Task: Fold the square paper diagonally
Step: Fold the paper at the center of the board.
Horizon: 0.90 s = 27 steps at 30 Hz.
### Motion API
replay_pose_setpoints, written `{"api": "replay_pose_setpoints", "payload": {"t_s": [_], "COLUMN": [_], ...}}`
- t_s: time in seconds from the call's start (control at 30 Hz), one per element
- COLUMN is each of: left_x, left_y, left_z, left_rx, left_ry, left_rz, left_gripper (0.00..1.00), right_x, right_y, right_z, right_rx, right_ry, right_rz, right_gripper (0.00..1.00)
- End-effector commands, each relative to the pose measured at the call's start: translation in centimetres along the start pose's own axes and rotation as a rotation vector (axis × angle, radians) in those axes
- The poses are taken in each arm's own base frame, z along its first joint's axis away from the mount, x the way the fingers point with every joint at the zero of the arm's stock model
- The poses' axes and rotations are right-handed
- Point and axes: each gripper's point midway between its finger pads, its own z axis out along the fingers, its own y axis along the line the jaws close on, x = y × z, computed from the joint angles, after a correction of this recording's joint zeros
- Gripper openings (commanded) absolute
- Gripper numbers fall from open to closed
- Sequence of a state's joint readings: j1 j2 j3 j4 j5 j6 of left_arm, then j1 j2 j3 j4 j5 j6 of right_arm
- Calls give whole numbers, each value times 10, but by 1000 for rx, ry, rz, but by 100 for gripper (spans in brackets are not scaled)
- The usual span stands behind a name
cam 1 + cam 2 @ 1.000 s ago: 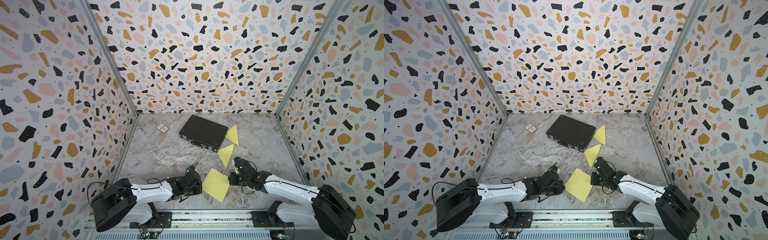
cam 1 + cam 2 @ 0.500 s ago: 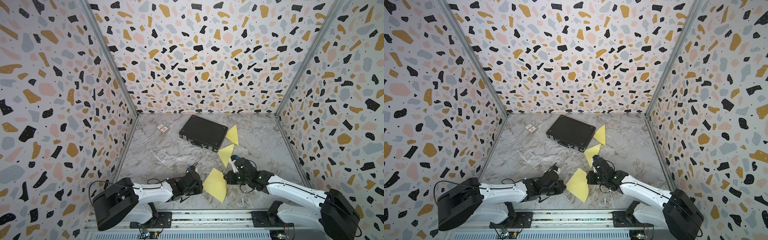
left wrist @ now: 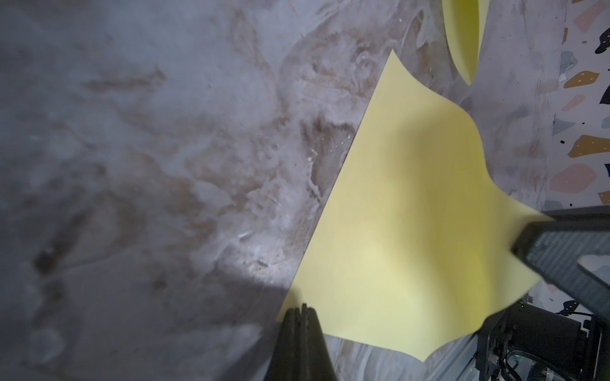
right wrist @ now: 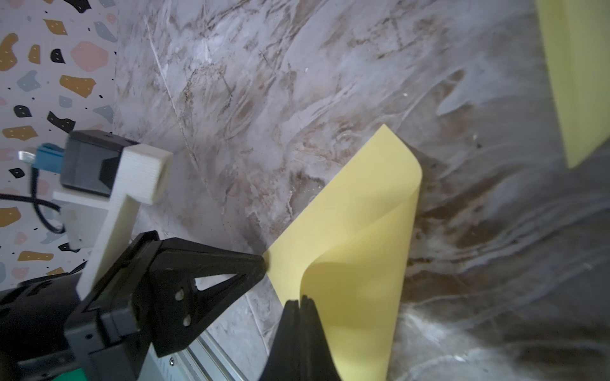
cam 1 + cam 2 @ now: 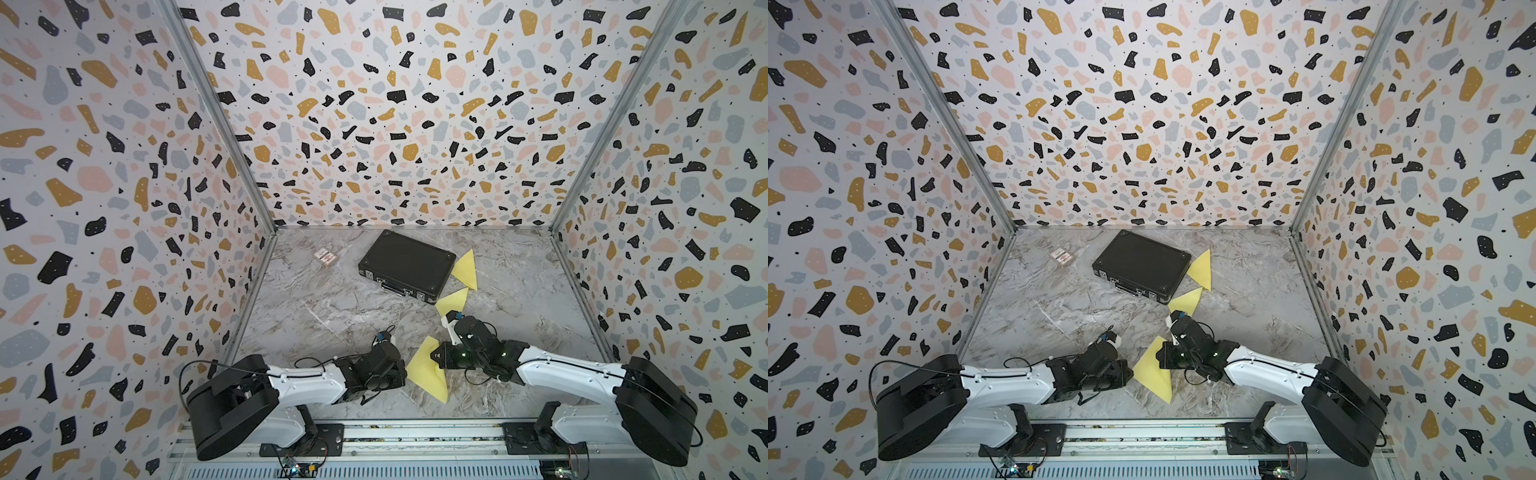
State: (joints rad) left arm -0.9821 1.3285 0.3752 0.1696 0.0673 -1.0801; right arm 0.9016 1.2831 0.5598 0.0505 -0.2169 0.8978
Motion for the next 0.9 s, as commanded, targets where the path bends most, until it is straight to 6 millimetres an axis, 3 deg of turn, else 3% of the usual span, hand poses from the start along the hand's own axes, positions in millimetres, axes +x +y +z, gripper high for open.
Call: {"api": "replay_pose_setpoints", "payload": {"t_s": [0.0, 0.47, 0.87], "left_x": [26, 30, 32], "left_y": [52, 60, 63], "left_z": [3, 3, 4], "left_rx": [-169, -188, -200], "left_ry": [82, 89, 93], "left_rz": [-24, -32, -32], "left_gripper": [0, 0, 0], "right_x": [-13, 8, 16], "right_y": [23, 25, 16], "right_z": [1, 39, 52], "right_rx": [-58, -44, -15], "right_ry": [-38, 45, 72], "right_rz": [-9, -26, -24], "right_gripper": [0, 0, 0]}}
